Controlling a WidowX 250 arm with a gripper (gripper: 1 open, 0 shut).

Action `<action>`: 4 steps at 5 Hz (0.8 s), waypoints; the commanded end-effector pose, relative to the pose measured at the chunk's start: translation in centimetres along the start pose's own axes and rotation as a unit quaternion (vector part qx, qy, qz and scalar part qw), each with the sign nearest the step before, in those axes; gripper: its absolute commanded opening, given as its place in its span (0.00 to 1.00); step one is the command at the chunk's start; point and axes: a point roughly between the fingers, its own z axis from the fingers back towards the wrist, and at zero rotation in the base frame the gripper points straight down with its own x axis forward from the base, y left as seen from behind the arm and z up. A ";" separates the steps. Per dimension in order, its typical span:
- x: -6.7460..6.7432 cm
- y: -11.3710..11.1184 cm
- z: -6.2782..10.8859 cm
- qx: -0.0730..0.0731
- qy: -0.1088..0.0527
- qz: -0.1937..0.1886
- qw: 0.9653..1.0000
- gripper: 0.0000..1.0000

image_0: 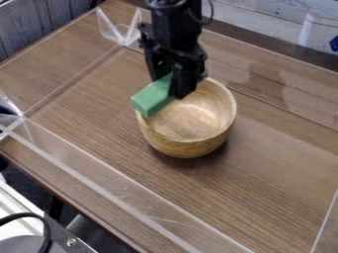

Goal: Put the green block in the brown bowl

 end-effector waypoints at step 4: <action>0.6 -0.3 -0.5 -0.004 -0.016 -0.009 1.000 0.00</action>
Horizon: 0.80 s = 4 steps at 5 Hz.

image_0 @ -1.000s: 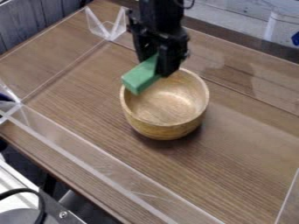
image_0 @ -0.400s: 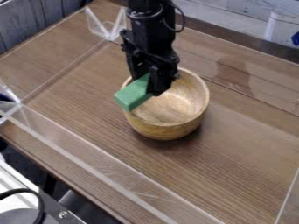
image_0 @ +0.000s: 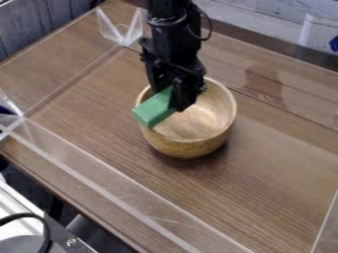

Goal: Put the green block in the brown bowl

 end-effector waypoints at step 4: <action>1.4 -0.8 -0.2 -0.003 -0.014 -0.014 1.000 0.00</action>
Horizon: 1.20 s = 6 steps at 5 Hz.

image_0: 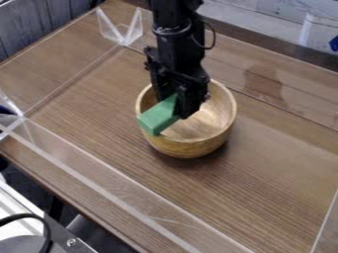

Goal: Put the green block in the brown bowl

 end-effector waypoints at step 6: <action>1.2 0.4 0.7 0.003 -0.018 -0.002 1.000 0.00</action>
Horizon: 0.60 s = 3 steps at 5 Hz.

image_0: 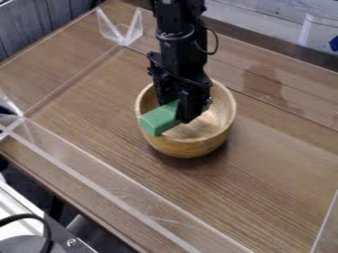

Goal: Put the green block in the brown bowl

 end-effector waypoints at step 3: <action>1.2 0.8 1.4 0.009 -0.028 0.004 1.000 0.00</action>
